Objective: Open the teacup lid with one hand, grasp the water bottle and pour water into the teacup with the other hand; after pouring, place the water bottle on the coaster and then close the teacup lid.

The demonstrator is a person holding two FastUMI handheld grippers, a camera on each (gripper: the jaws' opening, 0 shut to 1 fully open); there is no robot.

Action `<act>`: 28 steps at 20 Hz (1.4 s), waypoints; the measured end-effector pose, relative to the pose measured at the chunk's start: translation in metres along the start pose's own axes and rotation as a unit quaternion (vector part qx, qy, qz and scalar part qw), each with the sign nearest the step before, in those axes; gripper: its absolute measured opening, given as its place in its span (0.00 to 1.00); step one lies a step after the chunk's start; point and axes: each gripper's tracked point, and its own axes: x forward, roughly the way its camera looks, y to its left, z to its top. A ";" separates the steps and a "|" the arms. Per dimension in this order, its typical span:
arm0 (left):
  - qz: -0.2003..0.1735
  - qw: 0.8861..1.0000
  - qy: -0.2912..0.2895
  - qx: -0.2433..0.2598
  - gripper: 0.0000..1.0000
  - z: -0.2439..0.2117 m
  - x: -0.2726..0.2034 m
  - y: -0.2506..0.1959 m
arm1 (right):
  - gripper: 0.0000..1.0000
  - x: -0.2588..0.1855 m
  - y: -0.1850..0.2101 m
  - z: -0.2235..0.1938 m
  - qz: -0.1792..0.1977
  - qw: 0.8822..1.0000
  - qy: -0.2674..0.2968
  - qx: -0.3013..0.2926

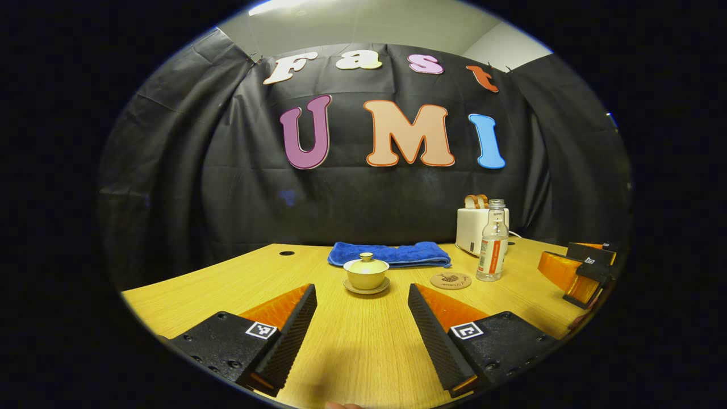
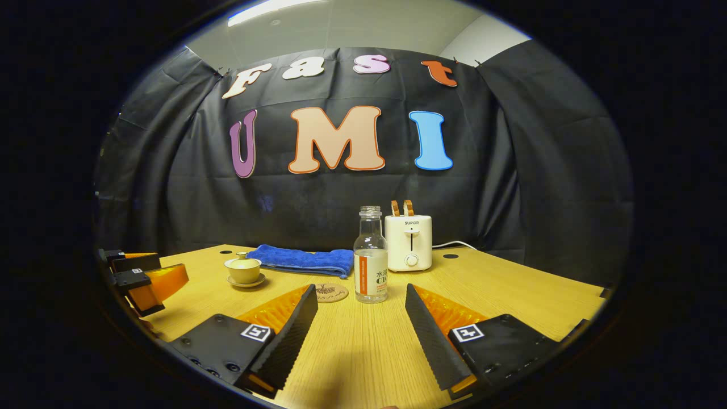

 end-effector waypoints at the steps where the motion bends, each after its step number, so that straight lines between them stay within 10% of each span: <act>1: 0.002 1.000 0.009 0.001 0.95 -0.003 0.009 0.000 | 0.99 0.000 0.000 0.000 0.001 1.000 0.000 0.000; 15: 0.009 0.997 0.076 -0.002 0.94 -0.020 0.145 -0.003 | 0.99 0.024 -0.063 0.000 -0.051 0.999 -0.002 -0.002; 28: 0.016 0.998 0.024 0.063 0.94 0.015 0.199 0.001 | 1.00 0.028 -0.081 0.002 -0.067 0.998 -0.004 -0.003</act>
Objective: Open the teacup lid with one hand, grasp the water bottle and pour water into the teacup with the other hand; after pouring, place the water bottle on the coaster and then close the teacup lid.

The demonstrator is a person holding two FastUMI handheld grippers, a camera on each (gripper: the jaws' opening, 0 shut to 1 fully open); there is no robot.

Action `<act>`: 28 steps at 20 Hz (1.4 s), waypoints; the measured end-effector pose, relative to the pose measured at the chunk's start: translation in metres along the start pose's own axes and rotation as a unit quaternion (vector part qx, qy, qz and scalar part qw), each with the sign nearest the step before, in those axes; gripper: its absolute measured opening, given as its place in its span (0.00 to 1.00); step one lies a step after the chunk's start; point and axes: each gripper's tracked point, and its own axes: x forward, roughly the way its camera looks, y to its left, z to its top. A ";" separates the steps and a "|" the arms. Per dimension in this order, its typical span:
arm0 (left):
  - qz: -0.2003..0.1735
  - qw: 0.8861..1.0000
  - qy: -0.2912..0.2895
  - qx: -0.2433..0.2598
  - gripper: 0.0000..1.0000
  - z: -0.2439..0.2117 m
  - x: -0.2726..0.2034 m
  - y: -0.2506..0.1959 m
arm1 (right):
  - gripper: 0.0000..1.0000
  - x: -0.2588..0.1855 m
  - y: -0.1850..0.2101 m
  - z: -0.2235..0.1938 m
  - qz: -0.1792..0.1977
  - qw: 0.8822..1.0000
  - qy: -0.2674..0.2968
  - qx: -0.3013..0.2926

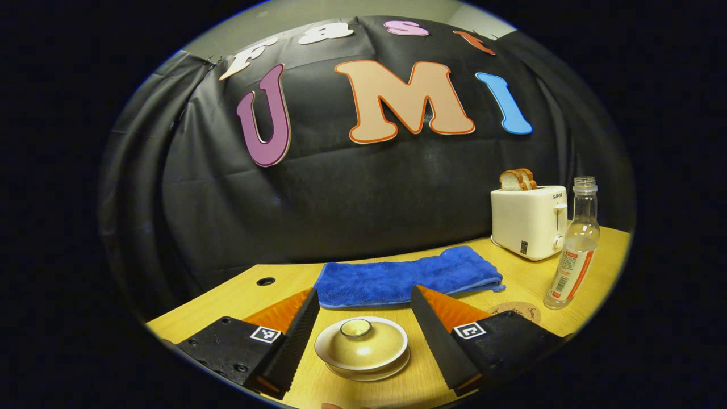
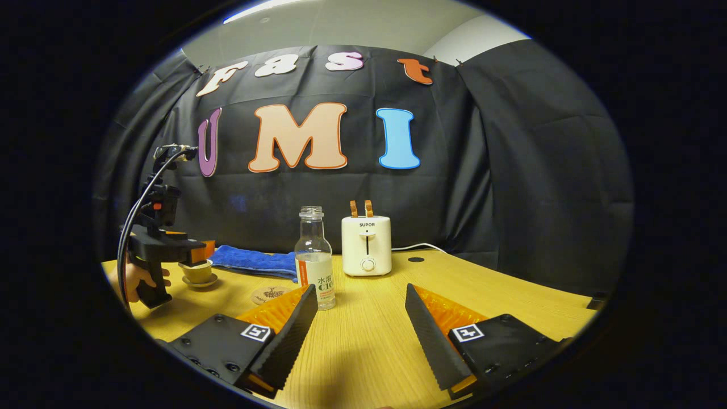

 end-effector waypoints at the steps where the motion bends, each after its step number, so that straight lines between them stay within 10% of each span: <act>1: 0.000 1.000 0.004 -0.010 0.94 -0.003 0.001 0.001 | 1.00 0.001 0.000 -0.001 0.000 1.000 0.000 0.000; 12: 0.008 1.000 0.010 -0.024 0.87 -0.018 0.011 0.005 | 0.99 0.000 0.001 0.000 0.002 1.000 0.000 0.000; 17: 0.014 1.000 0.020 -0.011 0.52 -0.024 0.013 0.007 | 0.97 0.001 -0.001 0.000 0.001 1.000 0.000 0.000; 28: 0.005 1.000 0.028 -0.008 0.30 -0.026 0.013 0.005 | 0.98 0.003 -0.003 0.000 -0.001 1.000 -0.001 0.000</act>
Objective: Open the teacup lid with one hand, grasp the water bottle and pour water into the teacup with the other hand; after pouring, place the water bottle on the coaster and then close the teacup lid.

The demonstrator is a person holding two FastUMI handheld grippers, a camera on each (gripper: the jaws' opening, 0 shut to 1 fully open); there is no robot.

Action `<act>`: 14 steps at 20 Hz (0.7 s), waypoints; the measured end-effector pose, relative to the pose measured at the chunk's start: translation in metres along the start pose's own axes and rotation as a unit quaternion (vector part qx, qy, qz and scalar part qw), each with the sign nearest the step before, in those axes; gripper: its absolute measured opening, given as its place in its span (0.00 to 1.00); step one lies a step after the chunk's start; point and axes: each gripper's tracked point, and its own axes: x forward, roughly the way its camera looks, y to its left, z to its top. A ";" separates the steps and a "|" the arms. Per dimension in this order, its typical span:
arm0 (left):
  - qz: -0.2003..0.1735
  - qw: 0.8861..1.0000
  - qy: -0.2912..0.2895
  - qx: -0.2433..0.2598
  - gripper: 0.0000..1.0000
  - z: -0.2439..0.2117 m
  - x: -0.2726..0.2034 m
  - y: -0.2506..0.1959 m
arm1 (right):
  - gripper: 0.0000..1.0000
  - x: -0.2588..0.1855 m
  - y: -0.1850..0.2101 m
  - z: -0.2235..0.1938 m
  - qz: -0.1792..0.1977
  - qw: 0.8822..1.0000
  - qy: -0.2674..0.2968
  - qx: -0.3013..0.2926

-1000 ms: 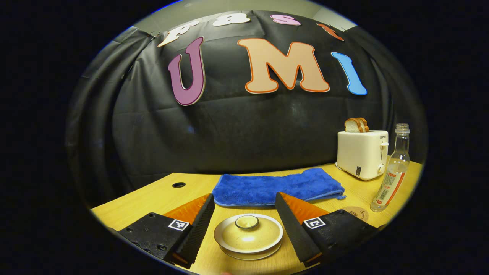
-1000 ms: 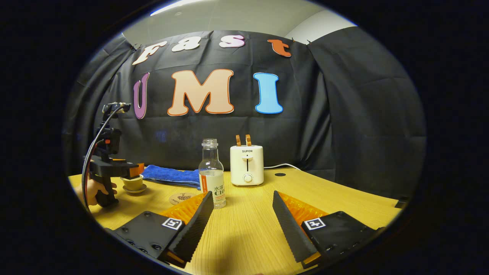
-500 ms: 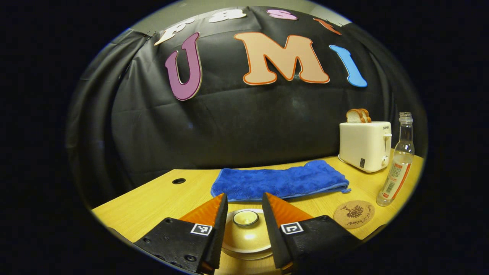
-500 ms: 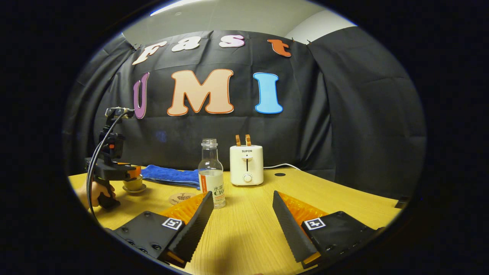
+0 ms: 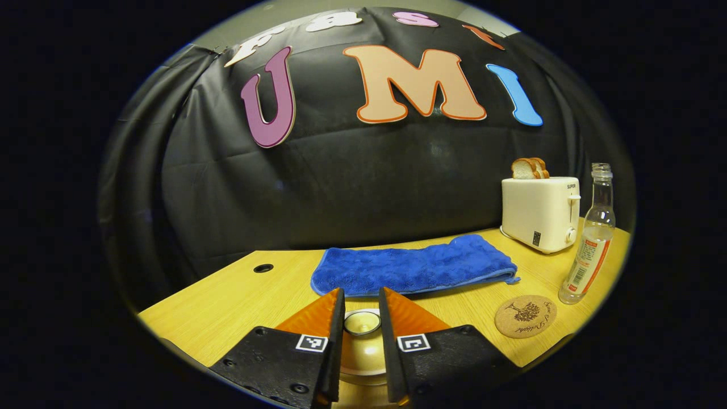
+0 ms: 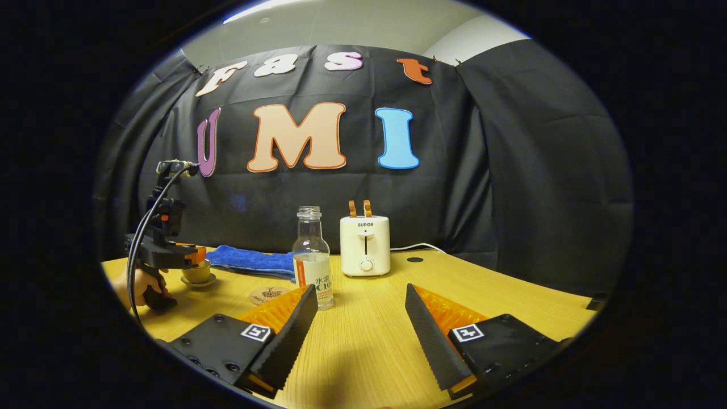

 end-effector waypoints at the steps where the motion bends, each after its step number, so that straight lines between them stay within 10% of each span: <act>1: -0.002 1.000 0.000 -0.001 0.29 0.000 -0.001 -0.001 | 0.98 0.000 0.000 -0.001 0.000 1.000 0.000 0.000; 14: -0.010 0.998 -0.052 -0.036 0.22 0.019 -0.017 0.005 | 0.99 0.002 0.000 0.000 0.000 1.000 0.000 0.000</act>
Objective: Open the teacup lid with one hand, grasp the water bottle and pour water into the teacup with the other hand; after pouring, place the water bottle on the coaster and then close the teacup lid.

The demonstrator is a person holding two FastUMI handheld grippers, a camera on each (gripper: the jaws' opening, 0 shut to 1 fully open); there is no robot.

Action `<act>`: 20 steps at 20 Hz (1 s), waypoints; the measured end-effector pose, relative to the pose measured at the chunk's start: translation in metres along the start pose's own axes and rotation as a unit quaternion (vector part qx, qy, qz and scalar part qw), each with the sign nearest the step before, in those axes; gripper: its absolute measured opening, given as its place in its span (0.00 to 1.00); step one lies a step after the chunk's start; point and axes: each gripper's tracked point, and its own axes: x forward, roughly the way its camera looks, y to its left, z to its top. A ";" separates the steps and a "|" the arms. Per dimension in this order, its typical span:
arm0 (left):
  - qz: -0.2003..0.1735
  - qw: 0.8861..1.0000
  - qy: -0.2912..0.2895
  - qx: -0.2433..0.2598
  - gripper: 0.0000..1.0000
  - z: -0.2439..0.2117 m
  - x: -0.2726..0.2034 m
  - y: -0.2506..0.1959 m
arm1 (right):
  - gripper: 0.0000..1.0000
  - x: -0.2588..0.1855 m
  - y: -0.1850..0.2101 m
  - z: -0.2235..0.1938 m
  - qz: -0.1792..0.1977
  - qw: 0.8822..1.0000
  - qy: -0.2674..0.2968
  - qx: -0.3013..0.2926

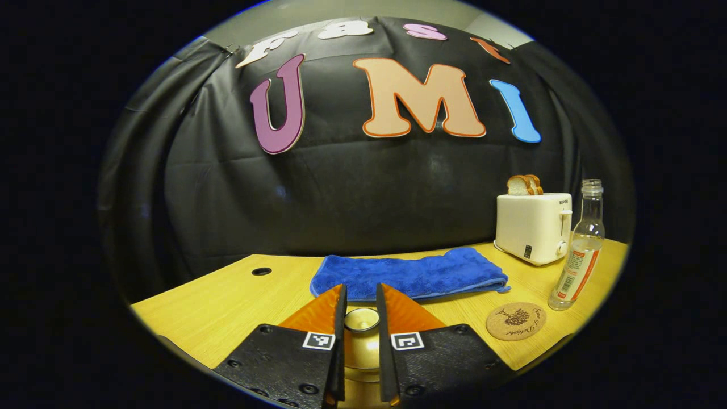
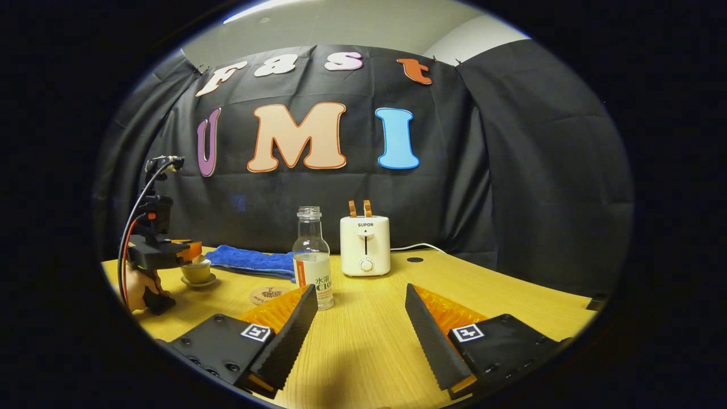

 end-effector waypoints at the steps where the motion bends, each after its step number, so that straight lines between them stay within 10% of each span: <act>1: -0.004 1.000 -0.013 -0.008 0.21 0.010 -0.003 -0.001 | 0.96 0.000 0.000 -0.001 0.000 1.000 0.000 0.000; 20: -0.030 0.997 -0.011 -0.070 0.17 0.001 -0.131 0.057 | 0.98 0.103 0.088 -0.010 0.073 0.997 0.008 0.004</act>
